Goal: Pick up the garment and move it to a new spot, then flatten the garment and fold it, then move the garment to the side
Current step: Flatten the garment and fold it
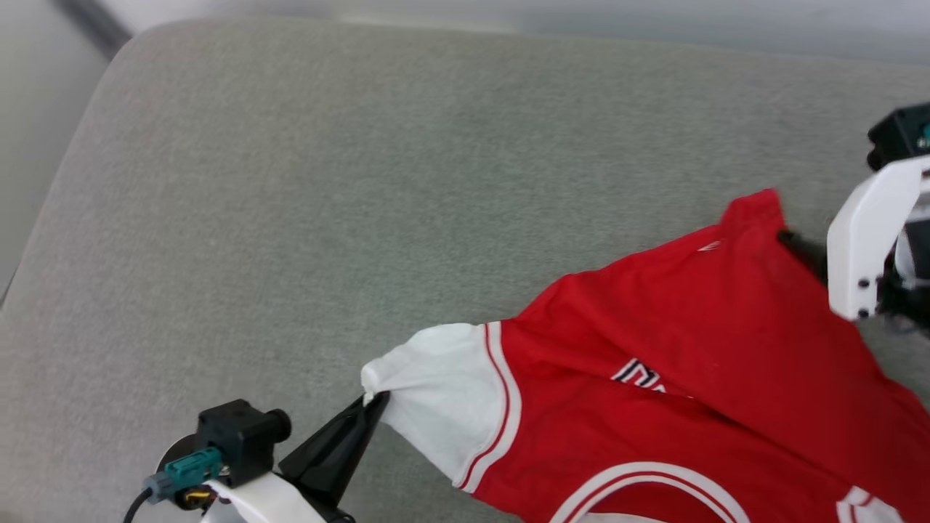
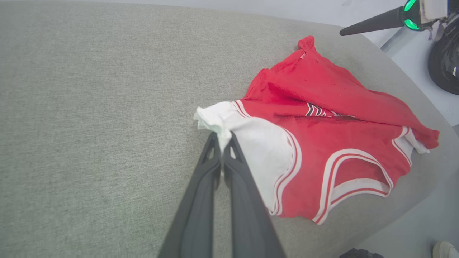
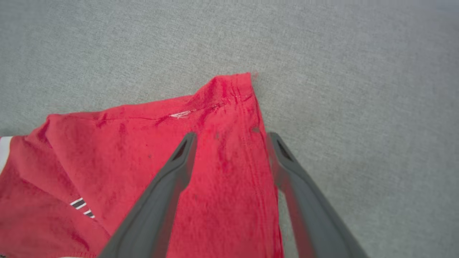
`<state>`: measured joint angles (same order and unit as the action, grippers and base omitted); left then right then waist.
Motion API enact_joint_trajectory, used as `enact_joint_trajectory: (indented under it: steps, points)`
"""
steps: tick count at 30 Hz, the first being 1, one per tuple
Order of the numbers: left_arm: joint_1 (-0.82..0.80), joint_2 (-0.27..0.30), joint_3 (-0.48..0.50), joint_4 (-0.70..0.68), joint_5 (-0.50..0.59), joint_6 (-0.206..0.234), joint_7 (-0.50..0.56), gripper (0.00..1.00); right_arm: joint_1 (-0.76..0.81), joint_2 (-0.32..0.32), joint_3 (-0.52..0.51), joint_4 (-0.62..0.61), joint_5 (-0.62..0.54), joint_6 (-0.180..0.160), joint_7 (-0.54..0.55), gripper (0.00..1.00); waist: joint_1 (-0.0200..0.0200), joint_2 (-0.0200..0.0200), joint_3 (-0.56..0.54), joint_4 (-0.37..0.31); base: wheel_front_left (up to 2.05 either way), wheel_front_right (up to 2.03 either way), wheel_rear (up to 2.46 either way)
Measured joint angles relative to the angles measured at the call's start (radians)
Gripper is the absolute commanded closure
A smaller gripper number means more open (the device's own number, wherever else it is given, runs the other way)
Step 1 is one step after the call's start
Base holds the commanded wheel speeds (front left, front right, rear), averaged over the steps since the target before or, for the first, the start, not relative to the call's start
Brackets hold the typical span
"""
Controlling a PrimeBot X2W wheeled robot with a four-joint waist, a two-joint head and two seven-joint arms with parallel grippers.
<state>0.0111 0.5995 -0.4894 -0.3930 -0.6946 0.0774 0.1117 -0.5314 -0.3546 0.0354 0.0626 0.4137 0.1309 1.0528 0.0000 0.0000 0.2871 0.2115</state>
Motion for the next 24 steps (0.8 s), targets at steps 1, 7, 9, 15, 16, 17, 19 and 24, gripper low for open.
enact_joint_trajectory:
  steps: [1,7,9,15,16,17,19,24]
  points:
    - [-0.005,-0.004,-0.007,0.000,0.006,-0.004,0.000,1.00,-0.026,-0.003,0.005,0.029,-0.023,0.000,-0.003,0.00,0.0001,0.0000,0.010,0.012,0.00,0.00,0.00]
    - [-0.043,-0.042,-0.042,0.002,0.014,-0.022,-0.005,1.00,-0.140,-0.034,0.019,0.212,-0.097,0.000,-0.013,0.00,0.0001,0.0000,0.086,0.104,0.00,0.00,0.00]
    - [-0.046,-0.049,-0.049,0.012,0.014,-0.025,-0.009,1.00,-0.146,-0.040,0.021,0.245,-0.107,0.000,-0.020,0.00,0.0001,0.0000,0.103,0.121,0.00,0.00,0.00]
    - [-0.062,-0.068,-0.058,0.035,0.014,-0.034,-0.020,1.00,-0.175,-0.053,0.029,0.299,-0.134,0.000,-0.042,0.00,0.0000,0.0000,0.141,0.159,0.00,0.00,0.00]
    - [-0.065,-0.070,-0.059,0.040,0.014,-0.035,-0.020,1.00,-0.177,-0.058,0.033,0.302,-0.134,0.000,-0.042,0.00,0.0000,0.0000,0.145,0.164,0.00,0.00,0.00]
    - [-0.067,-0.071,-0.060,0.043,0.014,-0.039,-0.023,1.00,-0.177,-0.059,0.036,0.307,-0.134,0.000,-0.045,0.00,0.0000,0.0000,0.149,0.168,0.00,0.00,0.00]
    - [-0.073,-0.074,-0.061,0.049,0.013,-0.042,-0.027,1.00,-0.177,-0.065,0.041,0.310,-0.134,0.000,-0.049,0.00,0.0000,0.0000,0.155,0.176,0.00,0.00,0.00]
    - [-0.079,-0.078,-0.064,0.059,0.011,-0.044,-0.031,1.00,-0.176,-0.073,0.052,0.317,-0.122,0.000,-0.054,1.00,-0.0001,0.0000,0.161,0.184,0.00,0.00,0.00]
